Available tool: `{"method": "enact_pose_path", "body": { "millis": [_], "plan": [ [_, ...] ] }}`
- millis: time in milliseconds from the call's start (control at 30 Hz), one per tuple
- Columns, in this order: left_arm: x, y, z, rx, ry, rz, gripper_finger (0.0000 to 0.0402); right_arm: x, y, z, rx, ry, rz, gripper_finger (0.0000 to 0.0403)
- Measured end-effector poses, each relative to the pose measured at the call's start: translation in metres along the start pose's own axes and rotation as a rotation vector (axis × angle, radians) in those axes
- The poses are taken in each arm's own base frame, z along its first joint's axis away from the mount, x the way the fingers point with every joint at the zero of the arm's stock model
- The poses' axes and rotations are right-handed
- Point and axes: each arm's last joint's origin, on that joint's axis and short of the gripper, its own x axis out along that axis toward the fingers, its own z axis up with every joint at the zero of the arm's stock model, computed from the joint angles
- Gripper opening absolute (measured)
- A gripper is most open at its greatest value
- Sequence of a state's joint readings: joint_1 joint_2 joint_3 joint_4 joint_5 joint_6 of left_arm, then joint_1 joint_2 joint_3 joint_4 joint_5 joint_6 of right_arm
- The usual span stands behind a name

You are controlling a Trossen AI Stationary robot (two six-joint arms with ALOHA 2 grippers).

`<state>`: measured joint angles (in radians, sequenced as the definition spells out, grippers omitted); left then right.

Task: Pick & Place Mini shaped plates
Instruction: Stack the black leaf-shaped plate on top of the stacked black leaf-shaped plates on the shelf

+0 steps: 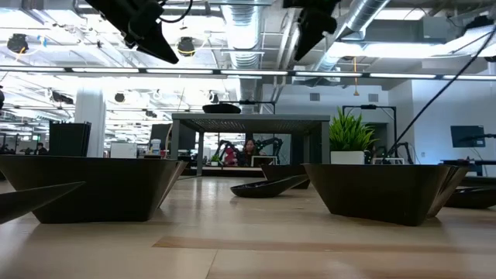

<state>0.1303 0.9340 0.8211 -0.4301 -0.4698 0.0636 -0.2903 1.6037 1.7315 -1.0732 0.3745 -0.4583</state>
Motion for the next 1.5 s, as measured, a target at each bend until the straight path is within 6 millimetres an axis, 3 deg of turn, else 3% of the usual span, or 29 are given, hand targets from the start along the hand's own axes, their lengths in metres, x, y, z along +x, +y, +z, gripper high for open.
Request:
{"method": "enact_pose_path", "body": {
  "millis": [233,367,533,633,767,1167,1500],
  "plan": [
    [0.000,0.000,0.000,0.002,0.000,0.000,0.0063,0.013,-0.010,-0.018,0.020,-0.025,0.039,0.0102],
    [0.000,0.000,0.000,0.002,0.000,0.000,0.0063,0.052,-0.014,-0.013,-0.008,0.007,0.029,0.0154],
    [0.000,0.000,0.000,0.002,0.000,0.000,0.0063,0.110,-0.014,-0.006,-0.168,0.042,0.014,0.0218],
    [0.000,0.000,0.000,0.002,0.000,0.000,0.0063,0.141,-0.014,-0.002,-0.233,0.081,-0.050,0.0235],
    [0.000,0.000,0.000,0.002,0.000,0.001,0.0063,0.166,-0.022,-0.002,-0.250,0.109,-0.118,0.0239],
    [0.000,0.000,0.000,0.002,0.000,0.000,0.0063,0.182,-0.046,-0.017,-0.230,0.084,-0.027,0.0196],
    [0.000,0.000,0.000,0.002,0.000,0.000,0.0063,0.183,-0.042,-0.019,-0.298,0.071,0.035,0.0039]
  ]
}}
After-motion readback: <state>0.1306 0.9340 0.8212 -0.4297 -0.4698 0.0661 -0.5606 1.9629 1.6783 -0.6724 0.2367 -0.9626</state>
